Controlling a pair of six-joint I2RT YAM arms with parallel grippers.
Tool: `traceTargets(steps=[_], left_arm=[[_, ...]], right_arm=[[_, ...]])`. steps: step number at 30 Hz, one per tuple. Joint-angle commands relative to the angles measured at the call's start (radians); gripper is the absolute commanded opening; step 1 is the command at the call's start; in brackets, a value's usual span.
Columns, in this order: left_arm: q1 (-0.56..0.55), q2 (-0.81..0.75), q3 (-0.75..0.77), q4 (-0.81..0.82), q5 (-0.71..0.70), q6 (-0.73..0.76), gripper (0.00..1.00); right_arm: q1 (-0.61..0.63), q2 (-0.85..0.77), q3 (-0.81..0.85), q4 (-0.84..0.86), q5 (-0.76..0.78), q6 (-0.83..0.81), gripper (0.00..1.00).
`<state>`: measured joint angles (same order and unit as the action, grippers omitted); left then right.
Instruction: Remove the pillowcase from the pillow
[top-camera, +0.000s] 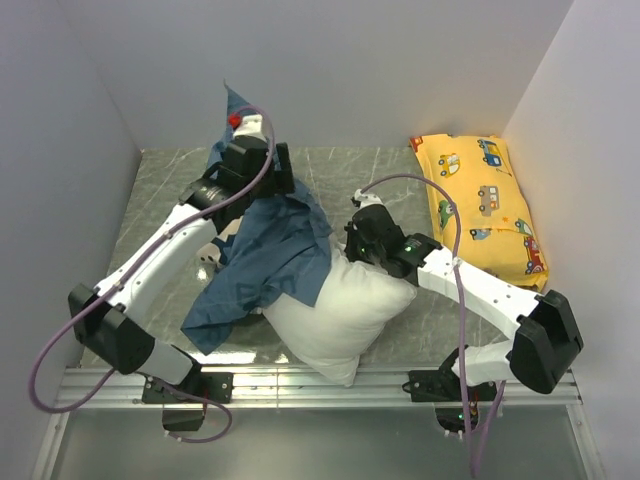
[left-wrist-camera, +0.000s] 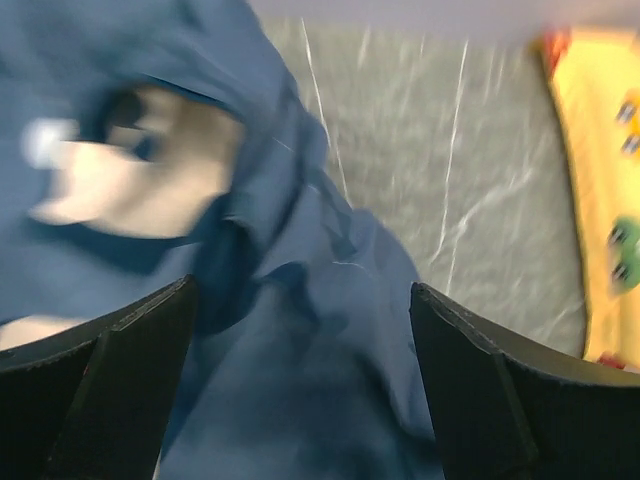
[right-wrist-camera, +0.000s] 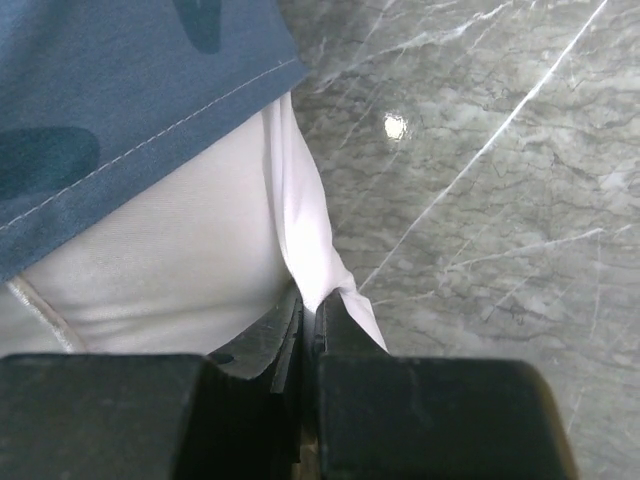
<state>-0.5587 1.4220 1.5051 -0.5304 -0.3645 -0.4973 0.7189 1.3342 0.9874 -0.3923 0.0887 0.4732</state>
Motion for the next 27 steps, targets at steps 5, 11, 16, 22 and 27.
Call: traceTargets(steps=[5,11,16,22,27], left_arm=[[0.003,0.067,0.092,-0.014,0.099,0.036,0.89],[0.034,0.097,0.119,-0.065,0.004,0.032,0.11],[0.233,0.081,0.149,-0.079,-0.014,0.003,0.00],[0.527,-0.001,0.083,-0.008,0.009,-0.084,0.00],[0.758,-0.048,-0.003,0.053,0.080,-0.179,0.00]], right_arm=[[0.068,-0.066,0.103,-0.075,0.146,-0.035,0.00],[0.099,-0.093,0.157,-0.150,0.204,-0.028,0.00],[0.099,-0.190,0.162,-0.212,0.253,-0.022,0.00],[0.065,-0.312,0.148,-0.316,0.309,-0.004,0.00],[-0.027,-0.394,0.122,-0.376,0.309,-0.008,0.00]])
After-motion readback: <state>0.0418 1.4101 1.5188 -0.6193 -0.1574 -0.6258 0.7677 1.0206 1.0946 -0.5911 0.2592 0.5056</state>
